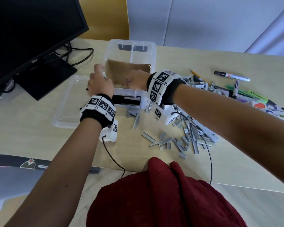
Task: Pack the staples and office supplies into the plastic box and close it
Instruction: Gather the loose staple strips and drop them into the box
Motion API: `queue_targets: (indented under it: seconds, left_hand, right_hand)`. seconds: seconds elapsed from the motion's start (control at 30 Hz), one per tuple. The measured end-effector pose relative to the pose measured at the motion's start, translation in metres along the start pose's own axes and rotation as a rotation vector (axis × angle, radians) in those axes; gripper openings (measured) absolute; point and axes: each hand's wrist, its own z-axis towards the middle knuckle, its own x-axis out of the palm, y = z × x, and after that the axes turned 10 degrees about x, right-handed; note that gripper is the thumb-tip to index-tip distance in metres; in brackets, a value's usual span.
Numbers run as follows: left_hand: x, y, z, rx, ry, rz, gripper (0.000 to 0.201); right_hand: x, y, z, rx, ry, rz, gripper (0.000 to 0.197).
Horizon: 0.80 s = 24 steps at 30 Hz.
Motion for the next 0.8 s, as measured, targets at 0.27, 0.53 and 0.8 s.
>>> queue_targets:
  seconds: [0.27,0.53,0.8]
  left_hand:
    - [0.012,-0.011,0.011,0.001,-0.021,-0.021,0.052]
    - [0.033,0.034,-0.014,-0.174,-0.145,-0.765,0.027]
    - [0.055,0.064,-0.05,0.204,0.497,-0.169,0.071]
  right_hand:
    - [-0.009,-0.024,-0.02,-0.075,-0.279,0.329,0.027]
    - [0.019,-0.102,-0.029,0.194,-0.588,0.494,0.019]
    - [0.075,-0.107,-0.024,-0.028,-0.1,-0.103,0.041]
